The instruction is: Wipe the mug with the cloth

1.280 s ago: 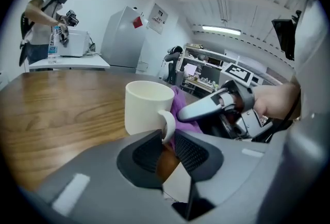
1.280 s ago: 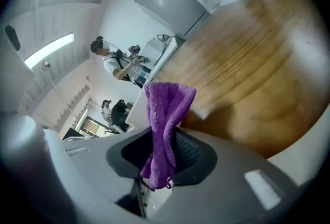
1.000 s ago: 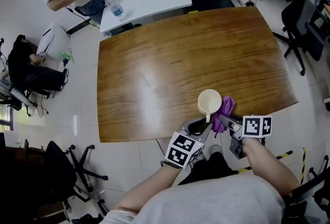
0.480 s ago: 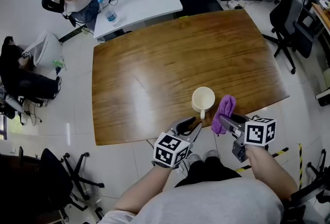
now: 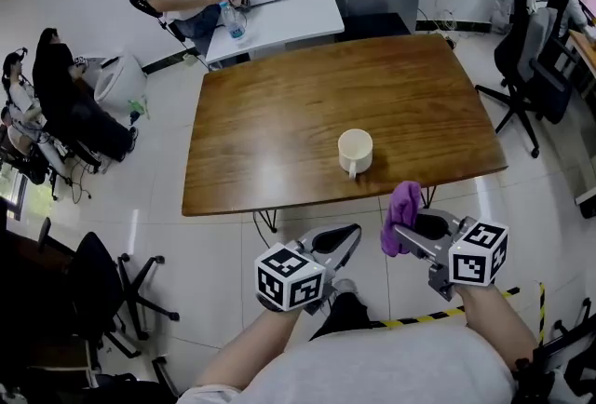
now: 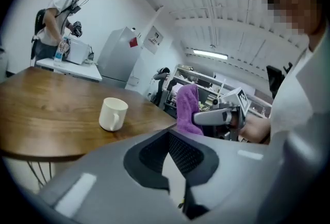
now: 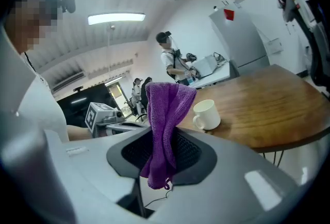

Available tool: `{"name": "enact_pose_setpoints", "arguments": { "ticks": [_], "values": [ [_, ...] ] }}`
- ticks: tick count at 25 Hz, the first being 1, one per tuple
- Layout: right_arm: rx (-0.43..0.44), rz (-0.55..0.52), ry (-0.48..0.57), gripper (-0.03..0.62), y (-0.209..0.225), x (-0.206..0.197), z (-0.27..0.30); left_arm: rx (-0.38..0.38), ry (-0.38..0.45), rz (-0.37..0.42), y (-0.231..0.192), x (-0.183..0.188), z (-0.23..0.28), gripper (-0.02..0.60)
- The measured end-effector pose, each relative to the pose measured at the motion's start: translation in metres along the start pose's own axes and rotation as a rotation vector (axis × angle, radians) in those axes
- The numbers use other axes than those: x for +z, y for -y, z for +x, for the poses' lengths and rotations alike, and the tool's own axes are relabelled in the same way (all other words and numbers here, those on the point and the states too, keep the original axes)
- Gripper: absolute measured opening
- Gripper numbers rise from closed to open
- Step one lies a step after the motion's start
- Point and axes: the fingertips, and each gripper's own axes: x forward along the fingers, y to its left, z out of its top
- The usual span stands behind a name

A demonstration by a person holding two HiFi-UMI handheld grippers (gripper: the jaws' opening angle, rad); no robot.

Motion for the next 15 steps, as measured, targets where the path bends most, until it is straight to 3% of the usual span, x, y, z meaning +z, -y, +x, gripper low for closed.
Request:
{"name": "enact_pose_setpoints", "arguments": {
  "ticks": [3,9,15],
  "values": [
    [0.028,-0.117,-0.025,0.107,-0.042,-0.029,-0.053,-0.007,0.045,-0.005,0.073,-0.018,-0.021,0.002],
    [0.051,-0.345,-0.037,0.107,-0.129,-0.085,-0.161,-0.003,0.055,0.043,0.217,-0.069,-0.049,0.002],
    [0.080,-0.407,-0.019,0.107,-0.180,-0.097,-0.221,-0.011,0.058,0.192,0.298,-0.064,-0.069,0.002]
  ]
}}
